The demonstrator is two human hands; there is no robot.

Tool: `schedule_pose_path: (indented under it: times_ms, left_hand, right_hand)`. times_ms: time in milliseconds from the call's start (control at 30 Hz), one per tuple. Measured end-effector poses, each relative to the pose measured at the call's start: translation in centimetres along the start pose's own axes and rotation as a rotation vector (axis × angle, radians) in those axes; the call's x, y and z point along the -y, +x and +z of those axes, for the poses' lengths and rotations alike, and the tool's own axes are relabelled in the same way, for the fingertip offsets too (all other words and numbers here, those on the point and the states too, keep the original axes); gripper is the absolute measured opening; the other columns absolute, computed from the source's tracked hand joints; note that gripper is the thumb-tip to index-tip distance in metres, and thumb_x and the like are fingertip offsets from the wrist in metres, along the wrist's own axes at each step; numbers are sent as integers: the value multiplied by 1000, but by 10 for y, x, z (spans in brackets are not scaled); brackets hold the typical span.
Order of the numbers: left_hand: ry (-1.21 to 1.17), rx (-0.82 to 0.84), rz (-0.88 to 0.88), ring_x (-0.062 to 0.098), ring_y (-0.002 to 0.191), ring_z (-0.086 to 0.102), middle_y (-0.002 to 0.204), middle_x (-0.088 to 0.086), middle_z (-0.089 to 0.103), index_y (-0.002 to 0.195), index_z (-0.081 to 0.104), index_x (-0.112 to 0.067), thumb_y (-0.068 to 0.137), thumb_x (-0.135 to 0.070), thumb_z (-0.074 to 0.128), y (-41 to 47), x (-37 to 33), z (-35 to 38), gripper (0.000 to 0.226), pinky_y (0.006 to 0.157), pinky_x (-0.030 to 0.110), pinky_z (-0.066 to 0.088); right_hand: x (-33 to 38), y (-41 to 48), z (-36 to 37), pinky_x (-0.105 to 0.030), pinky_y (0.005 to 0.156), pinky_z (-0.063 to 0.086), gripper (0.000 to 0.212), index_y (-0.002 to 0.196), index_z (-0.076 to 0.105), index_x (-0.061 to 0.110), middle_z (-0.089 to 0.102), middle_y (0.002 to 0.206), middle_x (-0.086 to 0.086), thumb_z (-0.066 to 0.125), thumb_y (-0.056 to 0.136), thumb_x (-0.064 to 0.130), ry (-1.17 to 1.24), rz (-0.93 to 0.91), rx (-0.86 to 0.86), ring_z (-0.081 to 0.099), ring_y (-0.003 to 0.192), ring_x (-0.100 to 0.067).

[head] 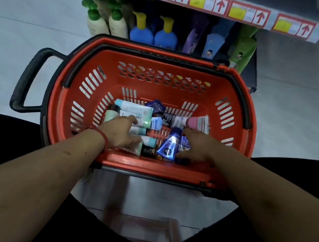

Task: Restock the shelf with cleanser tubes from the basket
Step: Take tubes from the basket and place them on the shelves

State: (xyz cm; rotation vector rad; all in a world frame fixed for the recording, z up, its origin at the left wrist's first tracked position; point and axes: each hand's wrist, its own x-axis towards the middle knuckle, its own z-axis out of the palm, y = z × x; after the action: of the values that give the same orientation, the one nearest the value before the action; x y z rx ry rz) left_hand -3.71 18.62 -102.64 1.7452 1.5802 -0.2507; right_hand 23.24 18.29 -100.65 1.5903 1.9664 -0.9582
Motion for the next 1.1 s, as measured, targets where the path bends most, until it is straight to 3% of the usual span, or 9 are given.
schedule_pose_path:
  times_ms: [100, 267, 367, 500, 600, 733, 933, 1033, 1100]
  left_hand:
    - [82, 27, -79, 35, 113, 61, 126, 20, 64, 135, 52, -7, 95, -47, 62, 11, 18, 3, 57, 93, 37, 50]
    - [246, 208, -173, 33, 116, 59, 131, 18, 58, 132, 51, -11, 94, -46, 63, 36, 40, -3, 53, 93, 36, 49]
    - [350, 232, -129, 32, 109, 61, 124, 16, 64, 117, 59, -14, 93, -46, 61, 52, 37, -6, 40, 93, 38, 52]
    - [442, 271, 9, 35, 115, 60, 130, 16, 61, 126, 57, -15, 99, -46, 52, 71, 1, 1, 41, 91, 37, 46]
    - [389, 485, 108, 29, 108, 62, 126, 10, 65, 117, 63, -14, 99, -35, 58, 95, -30, 31, 28, 91, 36, 51]
    - [304, 405, 110, 29, 113, 64, 126, 11, 65, 128, 61, -9, 101, -27, 56, 122, -66, 63, 33, 91, 36, 52]
    - [260, 461, 22, 37, 125, 58, 142, 15, 55, 145, 48, -10, 97, -34, 61, 169, -71, 103, 55, 103, 49, 50]
    - [2, 376, -90, 36, 126, 56, 139, 18, 56, 143, 43, -5, 98, -37, 62, 173, -70, 100, 59, 106, 46, 46]
    - [-96, 408, -72, 32, 120, 58, 132, 17, 61, 135, 53, -7, 102, -37, 56, 173, -66, 99, 44, 104, 42, 46]
  right_hand:
    - [-11, 13, -3, -34, 106, 42, 81, 150, 38, 12, 49, 150, -12, 77, 86, 44, 34, 52, 29, 50, 133, -28]
    - [-22, 40, 5, -35, 103, 47, 91, 154, 33, 10, 50, 149, -13, 84, 82, 33, 125, 162, 60, 52, 130, -29]
    - [-23, 57, 15, -35, 97, 49, 76, 143, 44, 10, 57, 137, -10, 85, 80, 25, 161, 197, 71, 58, 121, -28]
    - [-25, 81, 32, -32, 89, 53, 51, 126, 59, 8, 64, 122, -9, 79, 85, 31, 119, 327, 105, 62, 102, -23]
    - [-28, 101, 49, -33, 91, 53, 48, 129, 55, -1, 61, 129, -16, 73, 91, 22, 259, 502, -14, 62, 113, -30]
    - [-24, 118, 71, -44, 117, 35, 72, 154, 29, 1, 34, 156, -22, 63, 98, 30, 383, 646, -37, 37, 143, -39]
    - [-33, 124, 84, -41, 121, 26, 88, 160, 7, 1, 17, 167, -19, 66, 99, 23, 528, 715, -85, 23, 152, -35]
    - [-35, 128, 85, -43, 119, 31, 90, 159, 9, 1, 22, 164, -20, 69, 96, 23, 670, 725, -61, 31, 148, -37]
    - [-34, 131, 84, -45, 113, 42, 80, 157, 18, 3, 36, 156, -20, 68, 95, 18, 741, 708, -86, 45, 138, -37]
